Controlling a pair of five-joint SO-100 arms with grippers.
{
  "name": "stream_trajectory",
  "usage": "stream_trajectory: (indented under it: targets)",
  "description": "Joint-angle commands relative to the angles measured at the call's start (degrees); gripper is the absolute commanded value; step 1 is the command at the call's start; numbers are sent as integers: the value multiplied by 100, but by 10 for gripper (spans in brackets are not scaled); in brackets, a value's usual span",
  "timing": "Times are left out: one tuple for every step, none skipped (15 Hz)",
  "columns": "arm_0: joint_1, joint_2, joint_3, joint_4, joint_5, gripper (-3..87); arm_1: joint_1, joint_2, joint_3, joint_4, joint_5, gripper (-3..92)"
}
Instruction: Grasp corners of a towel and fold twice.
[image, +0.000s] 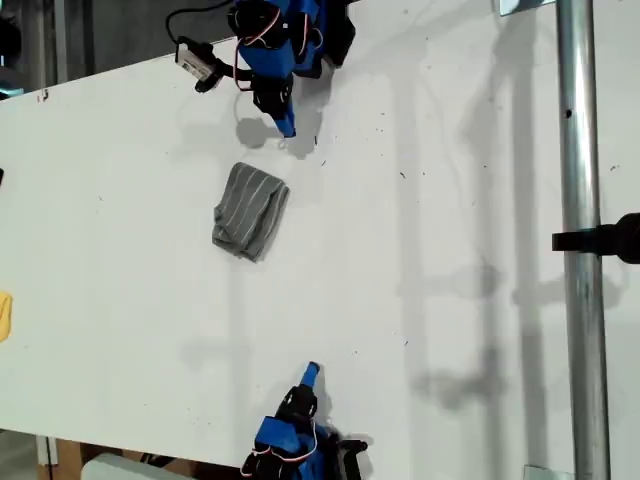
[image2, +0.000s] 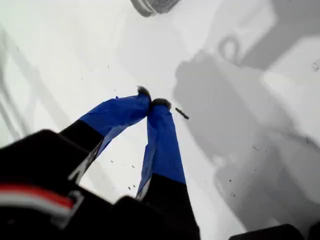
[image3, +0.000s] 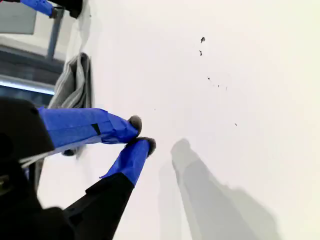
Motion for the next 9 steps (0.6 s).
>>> stream_trajectory:
  targets:
    - [-53,44,35,0,62,33,-272,158,-18,325,404,-3]
    - [-62,44,35,0,62,32,-281,167,-26,378,536,17]
    - [-53,44,35,0,62,32,-290,167,-26,378,536,41]
    - [-62,44,35,0,62,31,-229,176,-35,413,817,44]
    - [-62,44,35,0,62,30,-158,176,-35,413,817,44]
    - [-62,44,35,0,62,29,-132,176,-35,413,809,44]
    - [-62,44,35,0,62,29,-132,176,-35,413,809,44]
    - [-62,44,35,0,62,28,-132,176,-35,413,809,44]
    - [-62,44,35,0,62,27,-149,176,-35,413,809,44]
